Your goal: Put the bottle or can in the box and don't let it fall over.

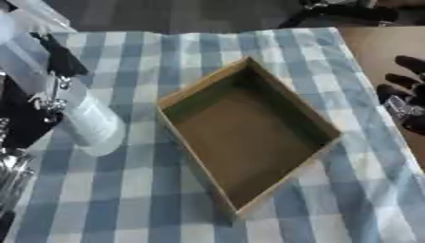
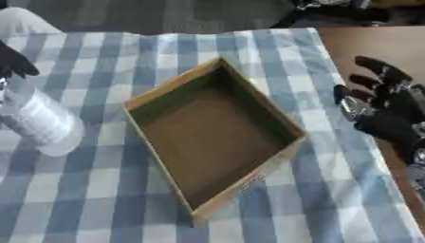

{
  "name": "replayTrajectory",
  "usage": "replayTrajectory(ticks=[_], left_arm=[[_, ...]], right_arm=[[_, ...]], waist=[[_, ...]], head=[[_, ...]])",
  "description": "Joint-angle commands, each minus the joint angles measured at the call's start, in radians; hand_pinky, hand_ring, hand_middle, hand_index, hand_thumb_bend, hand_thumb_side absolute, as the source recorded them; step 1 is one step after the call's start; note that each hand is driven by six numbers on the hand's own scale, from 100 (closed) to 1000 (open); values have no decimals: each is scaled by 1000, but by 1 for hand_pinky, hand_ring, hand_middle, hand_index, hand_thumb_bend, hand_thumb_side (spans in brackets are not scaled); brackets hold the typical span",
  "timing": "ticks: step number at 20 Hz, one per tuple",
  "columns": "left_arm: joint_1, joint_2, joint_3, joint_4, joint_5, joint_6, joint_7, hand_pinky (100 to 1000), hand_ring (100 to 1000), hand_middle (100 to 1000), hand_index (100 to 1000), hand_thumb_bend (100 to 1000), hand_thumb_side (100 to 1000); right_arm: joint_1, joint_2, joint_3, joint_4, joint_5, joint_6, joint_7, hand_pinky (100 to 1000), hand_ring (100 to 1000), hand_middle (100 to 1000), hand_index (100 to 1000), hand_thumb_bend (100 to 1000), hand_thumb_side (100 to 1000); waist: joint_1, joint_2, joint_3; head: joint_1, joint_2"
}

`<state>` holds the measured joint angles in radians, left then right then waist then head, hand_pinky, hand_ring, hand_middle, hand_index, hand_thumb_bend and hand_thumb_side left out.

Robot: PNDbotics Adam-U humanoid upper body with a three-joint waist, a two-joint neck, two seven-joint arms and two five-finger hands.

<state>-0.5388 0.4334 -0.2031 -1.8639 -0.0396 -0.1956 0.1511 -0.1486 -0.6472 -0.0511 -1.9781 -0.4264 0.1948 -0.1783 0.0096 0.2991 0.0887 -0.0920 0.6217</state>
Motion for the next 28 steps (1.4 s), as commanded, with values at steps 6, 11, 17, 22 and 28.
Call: replayTrajectory(ticks=[6, 11, 17, 22, 28], left_arm=[[-128, 2, 0, -59, -33, -17, -37, 100, 389, 100, 100, 100, 568], [-194, -33, -18, -24, -42, -11, -63, 100, 384, 100, 100, 100, 582], [-258, -93, -45, 57, -70, -17, -71, 100, 390, 100, 100, 100, 595], [-303, -143, -68, 142, -111, -43, -66, 100, 393, 100, 100, 100, 594], [-367, -225, -87, 251, -177, -61, -52, 100, 391, 100, 100, 100, 605]], right_arm=[[-5, -36, -16, -22, -7, -8, -2, 939, 943, 1000, 887, 213, 112], [-10, -42, -18, -22, -12, -13, -3, 939, 944, 1000, 887, 212, 103], [-26, -60, -24, -22, -21, -29, -5, 940, 945, 1000, 886, 214, 100], [-41, -80, -31, -22, -31, -49, -7, 940, 945, 1000, 886, 215, 100], [-67, -119, -38, -22, -42, -82, -3, 940, 947, 1000, 885, 221, 100]], waist=[[4, -32, 5], [7, -34, 8], [7, -35, 5], [4, -35, -4], [-6, -33, -31]], head=[[-21, -3], [-18, -6], [-6, -20], [-3, -21], [21, -21]])
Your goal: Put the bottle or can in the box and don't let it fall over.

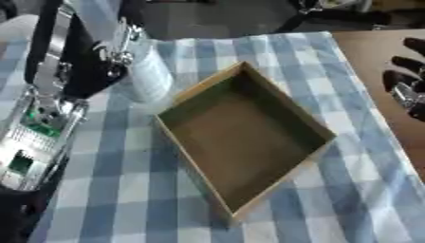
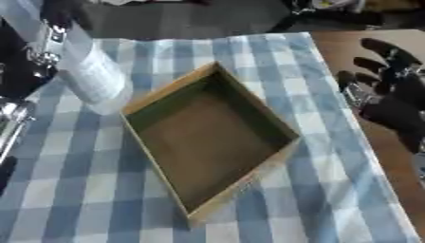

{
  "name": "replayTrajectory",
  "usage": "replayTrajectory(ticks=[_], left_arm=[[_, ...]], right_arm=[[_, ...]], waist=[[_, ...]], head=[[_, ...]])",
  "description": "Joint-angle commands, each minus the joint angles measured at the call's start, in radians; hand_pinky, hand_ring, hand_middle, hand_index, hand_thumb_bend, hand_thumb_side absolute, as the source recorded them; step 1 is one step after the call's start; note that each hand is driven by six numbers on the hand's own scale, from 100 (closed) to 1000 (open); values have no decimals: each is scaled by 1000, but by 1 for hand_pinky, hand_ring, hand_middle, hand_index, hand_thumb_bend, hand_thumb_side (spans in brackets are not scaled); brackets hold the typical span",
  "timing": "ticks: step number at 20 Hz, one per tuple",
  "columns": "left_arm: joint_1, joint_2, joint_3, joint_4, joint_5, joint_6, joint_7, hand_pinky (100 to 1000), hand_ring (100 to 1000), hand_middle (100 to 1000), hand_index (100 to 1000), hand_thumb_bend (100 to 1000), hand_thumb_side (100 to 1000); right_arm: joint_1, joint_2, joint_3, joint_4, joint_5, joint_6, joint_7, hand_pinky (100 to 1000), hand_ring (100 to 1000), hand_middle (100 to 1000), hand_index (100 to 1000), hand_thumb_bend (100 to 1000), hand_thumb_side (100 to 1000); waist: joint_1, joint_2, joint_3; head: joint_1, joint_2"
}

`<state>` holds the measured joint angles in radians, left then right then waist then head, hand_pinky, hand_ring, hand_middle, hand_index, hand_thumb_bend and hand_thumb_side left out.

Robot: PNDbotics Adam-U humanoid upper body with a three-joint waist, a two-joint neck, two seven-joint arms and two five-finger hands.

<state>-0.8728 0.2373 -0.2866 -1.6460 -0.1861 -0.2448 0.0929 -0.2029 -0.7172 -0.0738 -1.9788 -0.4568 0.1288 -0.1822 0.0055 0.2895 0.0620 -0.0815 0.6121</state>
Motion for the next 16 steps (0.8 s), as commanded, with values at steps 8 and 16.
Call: replayTrajectory(ticks=[8, 16], left_arm=[[-74, -123, -26, 224, -124, -83, 65, 100, 406, 100, 100, 100, 631], [-69, -170, -47, 311, -149, -106, 97, 100, 444, 100, 104, 100, 672]], right_arm=[[-21, -81, -12, -21, -14, -37, 10, 940, 947, 1000, 885, 227, 100], [-22, -81, -8, -21, -14, -36, 14, 939, 946, 1000, 884, 228, 100]], waist=[[-9, -18, -32], [-11, -16, -40]], head=[[29, -11], [8, -7]])
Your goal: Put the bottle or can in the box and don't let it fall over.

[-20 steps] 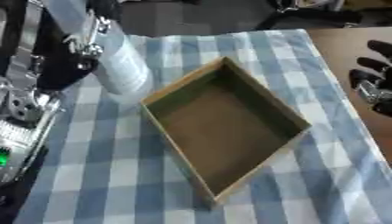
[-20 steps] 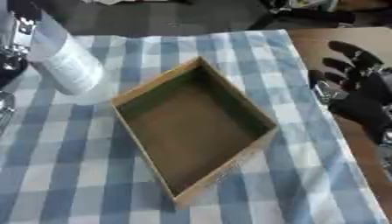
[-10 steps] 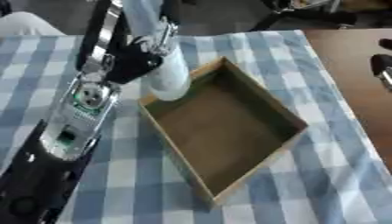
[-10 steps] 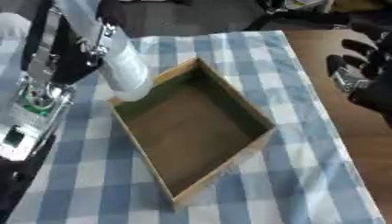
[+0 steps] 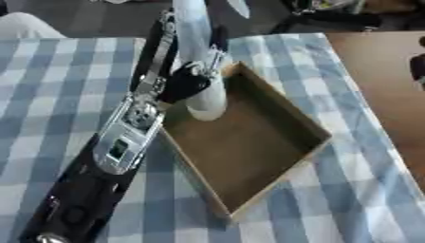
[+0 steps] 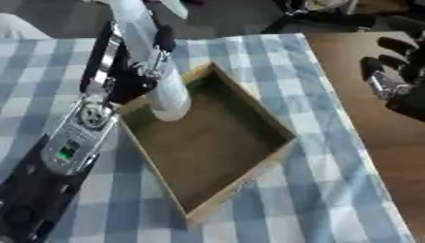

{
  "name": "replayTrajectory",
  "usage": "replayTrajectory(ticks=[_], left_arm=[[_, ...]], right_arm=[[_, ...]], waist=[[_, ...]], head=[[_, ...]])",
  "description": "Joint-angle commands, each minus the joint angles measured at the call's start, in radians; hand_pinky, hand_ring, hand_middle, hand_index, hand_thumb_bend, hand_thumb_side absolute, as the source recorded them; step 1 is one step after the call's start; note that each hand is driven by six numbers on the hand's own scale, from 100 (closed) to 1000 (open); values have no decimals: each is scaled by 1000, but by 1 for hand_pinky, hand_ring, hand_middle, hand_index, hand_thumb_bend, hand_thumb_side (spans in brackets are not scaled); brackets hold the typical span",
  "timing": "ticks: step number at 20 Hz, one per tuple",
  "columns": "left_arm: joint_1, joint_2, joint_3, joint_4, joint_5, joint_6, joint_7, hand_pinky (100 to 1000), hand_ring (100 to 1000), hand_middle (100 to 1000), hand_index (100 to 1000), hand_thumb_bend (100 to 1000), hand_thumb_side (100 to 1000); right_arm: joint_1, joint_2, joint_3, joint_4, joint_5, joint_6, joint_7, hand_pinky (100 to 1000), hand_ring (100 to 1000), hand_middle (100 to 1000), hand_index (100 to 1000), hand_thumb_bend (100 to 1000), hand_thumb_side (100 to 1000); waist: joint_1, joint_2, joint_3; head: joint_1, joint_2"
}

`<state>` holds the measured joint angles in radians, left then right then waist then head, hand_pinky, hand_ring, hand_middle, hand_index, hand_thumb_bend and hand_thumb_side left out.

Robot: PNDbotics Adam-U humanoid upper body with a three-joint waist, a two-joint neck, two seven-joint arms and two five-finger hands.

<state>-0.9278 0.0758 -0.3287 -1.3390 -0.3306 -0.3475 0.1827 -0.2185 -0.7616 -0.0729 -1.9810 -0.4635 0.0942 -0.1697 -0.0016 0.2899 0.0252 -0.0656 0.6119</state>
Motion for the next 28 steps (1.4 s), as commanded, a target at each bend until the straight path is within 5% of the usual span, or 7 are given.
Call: replayTrajectory(ticks=[1, 4, 6, 9, 12, 16, 28], left_arm=[[-12, -12, -9, 13, -1, -5, 5, 100, 453, 100, 108, 100, 672], [-6, -18, -23, 35, 12, -3, -15, 100, 534, 100, 145, 100, 672], [-3, -20, -28, 45, 22, 2, -37, 113, 640, 184, 193, 100, 672], [-2, -18, -27, 52, 32, 16, -65, 298, 772, 302, 295, 100, 642], [-4, -13, -33, 53, 13, 27, -100, 664, 1000, 582, 510, 100, 600], [-3, -10, -35, 49, -37, 28, -158, 920, 1000, 780, 670, 100, 621], [10, 2, -14, 35, -68, 55, -225, 1000, 1000, 848, 726, 100, 538]], right_arm=[[-7, -35, -8, -19, -7, -1, 1, 939, 946, 1000, 884, 228, 100], [-7, -32, -7, -19, -7, 2, 1, 939, 946, 1000, 884, 229, 100], [-6, -31, -7, -19, -7, 3, 1, 939, 947, 1000, 884, 230, 100], [-6, -30, -7, -19, -6, 3, 0, 939, 947, 1000, 884, 231, 100], [-6, -30, -7, -19, -7, 5, -1, 939, 946, 1000, 884, 233, 100], [-4, -30, -6, -19, -8, 7, -2, 939, 946, 1000, 884, 234, 100], [-1, -37, -9, -19, -12, 5, -7, 939, 945, 1000, 883, 233, 100]], waist=[[-4, -17, -4], [-3, -16, -5], [-3, -16, -6], [-3, -16, -6], [-3, -16, -6], [-4, -17, -3], [-3, -25, 8]], head=[[-9, -7], [-14, -7], [-16, -7], [-18, -7], [-18, -7], [-19, -7], [-25, -10]])
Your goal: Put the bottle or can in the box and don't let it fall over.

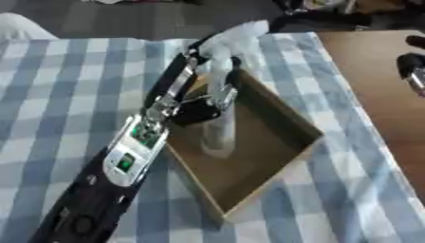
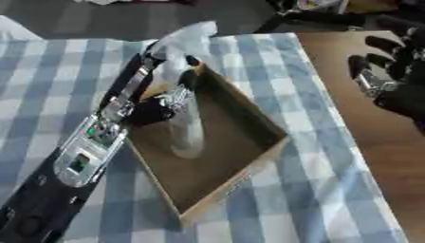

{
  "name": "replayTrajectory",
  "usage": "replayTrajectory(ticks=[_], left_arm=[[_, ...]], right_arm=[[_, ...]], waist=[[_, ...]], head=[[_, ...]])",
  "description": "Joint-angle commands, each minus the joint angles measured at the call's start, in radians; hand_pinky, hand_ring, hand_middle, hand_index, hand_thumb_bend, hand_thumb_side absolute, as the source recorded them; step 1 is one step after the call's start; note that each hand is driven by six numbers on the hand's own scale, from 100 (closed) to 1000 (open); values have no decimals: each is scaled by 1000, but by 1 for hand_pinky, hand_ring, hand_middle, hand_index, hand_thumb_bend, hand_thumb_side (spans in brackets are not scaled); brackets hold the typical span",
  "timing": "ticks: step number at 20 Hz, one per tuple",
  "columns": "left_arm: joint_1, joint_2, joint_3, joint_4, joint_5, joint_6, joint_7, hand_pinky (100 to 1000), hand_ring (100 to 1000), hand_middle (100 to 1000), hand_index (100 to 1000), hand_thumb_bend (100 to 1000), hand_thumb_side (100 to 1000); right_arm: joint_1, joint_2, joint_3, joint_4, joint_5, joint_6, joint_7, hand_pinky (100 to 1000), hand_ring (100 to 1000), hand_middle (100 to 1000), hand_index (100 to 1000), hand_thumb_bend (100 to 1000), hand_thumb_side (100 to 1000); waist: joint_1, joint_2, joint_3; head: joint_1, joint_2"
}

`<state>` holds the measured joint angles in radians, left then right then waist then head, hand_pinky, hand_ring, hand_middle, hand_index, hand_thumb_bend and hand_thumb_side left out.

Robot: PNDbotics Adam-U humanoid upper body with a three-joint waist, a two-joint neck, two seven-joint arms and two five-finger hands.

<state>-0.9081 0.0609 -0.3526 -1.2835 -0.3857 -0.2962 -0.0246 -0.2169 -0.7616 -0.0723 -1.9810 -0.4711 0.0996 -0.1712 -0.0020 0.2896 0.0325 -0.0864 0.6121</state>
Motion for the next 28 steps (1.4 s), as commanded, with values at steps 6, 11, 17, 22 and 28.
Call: replayTrajectory(ticks=[6, 11, 17, 22, 28], left_arm=[[19, 44, 20, -35, -35, 17, -76, 1000, 1000, 860, 744, 100, 517], [53, 81, 32, -105, -15, 47, -88, 1000, 1000, 849, 747, 100, 520], [81, 119, 49, -199, -2, 101, -106, 1000, 1000, 858, 772, 100, 571], [103, 142, 65, -255, -20, 154, -131, 1000, 1000, 856, 775, 100, 442], [138, 166, 78, -287, -57, 222, -207, 992, 1000, 843, 767, 100, 377]], right_arm=[[9, -41, -14, -19, -2, 0, -11, 938, 945, 1000, 881, 234, 100], [21, -46, -17, -19, 2, 2, -16, 938, 945, 1000, 881, 235, 100], [30, -47, -19, -19, 4, 2, -21, 938, 945, 1000, 880, 237, 100], [33, -47, -20, -19, 6, 0, -22, 938, 945, 1000, 881, 240, 100], [39, -45, -20, -19, 7, 3, -24, 938, 945, 1000, 880, 240, 100]], waist=[[3, -31, 12], [10, -35, 23], [12, -38, 31], [13, -40, 35], [14, -43, 41]], head=[[-17, -6], [-30, -1], [-39, 2], [-45, 5], [-40, 13]])
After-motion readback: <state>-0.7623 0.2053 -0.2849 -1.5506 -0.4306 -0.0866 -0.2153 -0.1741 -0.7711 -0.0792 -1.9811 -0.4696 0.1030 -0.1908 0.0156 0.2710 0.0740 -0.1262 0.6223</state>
